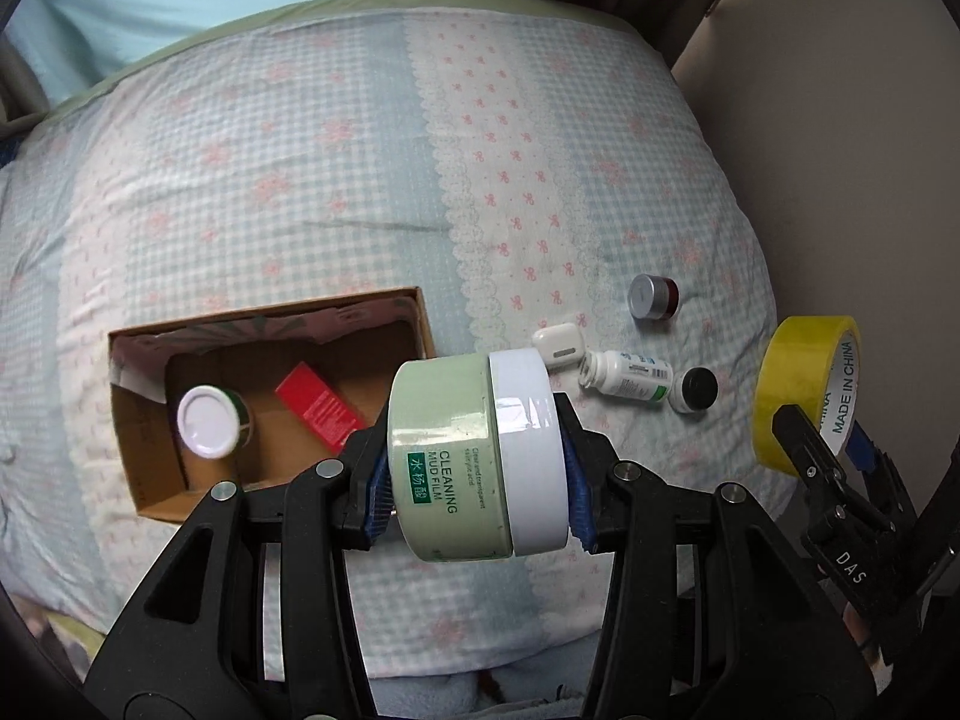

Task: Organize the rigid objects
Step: 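Carry the pale green jar and yellow tape over the cardboard box, then release the pale green jar and yellow tape into the box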

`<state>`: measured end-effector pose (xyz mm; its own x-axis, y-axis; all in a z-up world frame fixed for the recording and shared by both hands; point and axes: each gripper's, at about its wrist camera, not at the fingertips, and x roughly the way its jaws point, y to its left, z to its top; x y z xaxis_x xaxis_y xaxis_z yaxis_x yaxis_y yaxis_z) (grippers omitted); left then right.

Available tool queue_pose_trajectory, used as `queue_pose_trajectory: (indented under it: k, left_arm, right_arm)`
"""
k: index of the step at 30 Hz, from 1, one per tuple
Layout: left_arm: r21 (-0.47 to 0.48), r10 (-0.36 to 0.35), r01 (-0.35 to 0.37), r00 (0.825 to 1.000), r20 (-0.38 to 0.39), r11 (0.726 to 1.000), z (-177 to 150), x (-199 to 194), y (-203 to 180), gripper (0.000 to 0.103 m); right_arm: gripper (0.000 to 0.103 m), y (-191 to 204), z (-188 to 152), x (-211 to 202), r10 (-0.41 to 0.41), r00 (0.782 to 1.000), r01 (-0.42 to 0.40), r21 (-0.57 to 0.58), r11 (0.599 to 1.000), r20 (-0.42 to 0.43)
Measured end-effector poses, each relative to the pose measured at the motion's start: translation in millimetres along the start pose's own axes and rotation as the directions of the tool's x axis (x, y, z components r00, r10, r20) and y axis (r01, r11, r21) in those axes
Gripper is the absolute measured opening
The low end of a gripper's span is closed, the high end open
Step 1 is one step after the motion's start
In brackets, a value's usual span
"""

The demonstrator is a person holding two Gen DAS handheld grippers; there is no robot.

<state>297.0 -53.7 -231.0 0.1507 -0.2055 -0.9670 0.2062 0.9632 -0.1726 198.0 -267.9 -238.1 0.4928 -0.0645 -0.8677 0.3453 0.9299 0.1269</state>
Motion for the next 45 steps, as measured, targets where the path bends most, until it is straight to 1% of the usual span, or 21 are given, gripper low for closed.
queue_pose_trajectory:
  k: [7,12,15,20,23,25,27,29,32,35,37,40,42,45]
  left_arm:
    - [-0.066,0.020,-0.018,0.999,0.031,0.998,-37.3,-32.2,75.0,0.041]
    - [-0.100,0.035,-0.031,0.999,0.038,0.995,-54.9,-45.5,129.3,0.041]
    - [-0.113,0.052,-0.047,0.998,0.037,0.993,-59.9,-47.2,160.3,0.041]
    - [-0.139,0.076,-0.074,0.997,0.007,0.988,-62.0,-33.8,206.8,0.041]
    - [-0.098,0.115,-0.117,0.993,-0.030,0.988,-61.1,-13.0,220.5,0.041]
    - [-0.074,0.126,-0.129,0.991,-0.048,0.989,-61.4,1.5,225.9,0.041]
    - [-0.064,0.129,-0.133,0.989,-0.068,0.989,-61.3,16.5,231.3,0.041]
    - [-0.065,0.115,-0.121,0.989,-0.087,0.990,-59.3,30.4,237.2,0.041]
    - [-0.070,0.104,-0.112,0.988,-0.116,0.991,-54.5,49.5,245.0,0.041]
    - [-0.098,0.092,-0.107,0.985,-0.145,0.989,-47.8,66.6,255.3,0.041]
    - [-0.096,0.099,-0.115,0.981,-0.165,0.989,-43.6,77.2,259.7,0.041]
    - [-0.094,0.107,-0.125,0.978,-0.180,0.988,-39.4,89.6,266.6,0.041]
    - [-0.102,0.111,-0.132,0.975,-0.191,0.986,-39.4,96.6,270.7,0.041]
    - [-0.120,0.089,-0.117,0.972,-0.217,0.986,-41.1,108.9,270.9,0.041]
  right_arm:
    - [0.094,61.6,-22.0,-21.2,0.060,0.998,-0.060,-0.037,0.997,-0.015]
    - [0.094,108.1,-35.1,-26.7,0.088,0.995,-0.091,-0.065,0.994,-0.046]
    - [0.094,134.9,-41.3,-24.3,0.108,0.992,-0.112,-0.074,0.991,-0.063]
    - [0.094,178.8,-49.0,-8.9,0.139,0.984,-0.149,-0.085,0.985,-0.110]
    - [0.094,198.0,-51.1,10.1,0.159,0.975,-0.174,-0.091,0.981,-0.158]
    - [0.094,208.2,-53.2,26.9,0.165,0.964,-0.186,-0.087,0.979,-0.207]
    - [0.094,218.3,-56.1,44.0,0.160,0.951,-0.188,-0.086,0.978,-0.263]
    - [0.094,226.4,-57.5,62.4,0.156,0.935,-0.191,-0.080,0.978,-0.319]
    - [0.094,235.0,-54.4,89.4,0.166,0.903,-0.209,-0.066,0.976,-0.397]
    - [0.094,238.4,-55.3,113.8,0.189,0.870,-0.227,-0.030,0.974,-0.455]
    - [0.094,237.7,-55.1,130.5,0.177,0.849,-0.206,-0.003,0.979,-0.498]
    - [0.094,237.9,-56.2,155.5,0.156,0.814,-0.180,0.013,0.984,-0.560]
    - [0.094,238.6,-57.3,170.7,0.143,0.794,-0.166,0.016,0.986,-0.590]
    - [0.094,236.8,-58.1,193.6,0.143,0.764,-0.142,0.052,0.988,-0.629]
